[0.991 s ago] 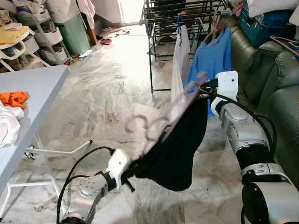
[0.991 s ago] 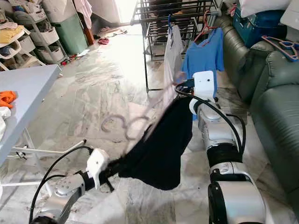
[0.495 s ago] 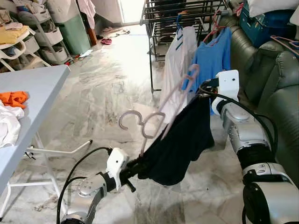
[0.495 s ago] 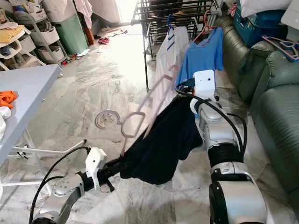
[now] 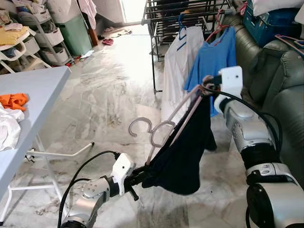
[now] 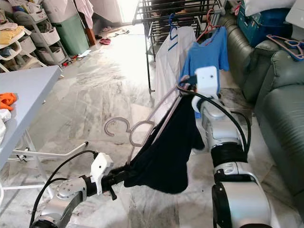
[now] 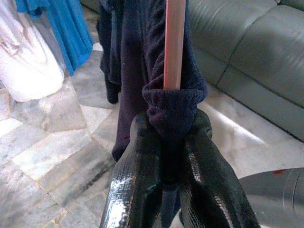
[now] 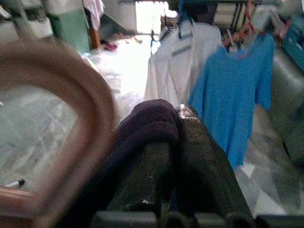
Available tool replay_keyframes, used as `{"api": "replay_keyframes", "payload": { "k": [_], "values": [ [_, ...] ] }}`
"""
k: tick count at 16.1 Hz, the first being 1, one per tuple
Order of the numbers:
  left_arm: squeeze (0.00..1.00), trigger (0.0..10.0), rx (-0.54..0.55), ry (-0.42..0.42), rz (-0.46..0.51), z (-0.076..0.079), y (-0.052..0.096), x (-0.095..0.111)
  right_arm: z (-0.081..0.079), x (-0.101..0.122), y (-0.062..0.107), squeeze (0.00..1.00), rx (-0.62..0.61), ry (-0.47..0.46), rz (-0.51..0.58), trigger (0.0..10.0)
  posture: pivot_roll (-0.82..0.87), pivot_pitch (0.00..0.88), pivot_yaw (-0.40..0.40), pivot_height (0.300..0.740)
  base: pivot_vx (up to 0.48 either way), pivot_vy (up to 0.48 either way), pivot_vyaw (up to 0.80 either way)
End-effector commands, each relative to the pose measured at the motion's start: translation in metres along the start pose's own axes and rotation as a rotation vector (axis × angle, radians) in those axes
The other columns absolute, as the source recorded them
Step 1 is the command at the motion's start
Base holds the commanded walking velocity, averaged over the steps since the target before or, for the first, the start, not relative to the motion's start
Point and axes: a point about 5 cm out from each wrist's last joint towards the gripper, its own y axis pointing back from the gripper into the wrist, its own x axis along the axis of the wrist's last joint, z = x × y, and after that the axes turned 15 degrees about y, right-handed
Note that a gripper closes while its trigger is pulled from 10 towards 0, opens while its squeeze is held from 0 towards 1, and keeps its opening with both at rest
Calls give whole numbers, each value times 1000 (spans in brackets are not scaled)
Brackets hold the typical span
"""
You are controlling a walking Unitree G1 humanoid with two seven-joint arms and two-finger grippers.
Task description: Hang hanger
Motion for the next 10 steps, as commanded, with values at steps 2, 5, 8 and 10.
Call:
{"api": "replay_keyframes", "payload": {
  "k": [2, 5, 8, 10],
  "values": [
    [0, 10000, 49, 64, -200, -9, 23, -37, 19, 59, -2, 0, -75, 53, 203, 10000, -230, 0, 144, 740, 0, 0, 0],
    [0, 10000, 77, 84, -274, -12, 28, -46, 17, 69, 0, 0, -64, 105, 229, 10000, -233, 0, 145, 740, 0, 0, 0],
    [0, 10000, 83, 78, -296, -13, 29, -48, 19, 71, 2, 0, -83, 163, 231, 10000, -233, 0, 145, 740, 0, 0, 0],
    [0, 10000, 83, 78, -296, -13, 29, -48, 19, 71, 2, 0, -83, 163, 231, 10000, -233, 0, 145, 740, 0, 0, 0]
  ]
}}
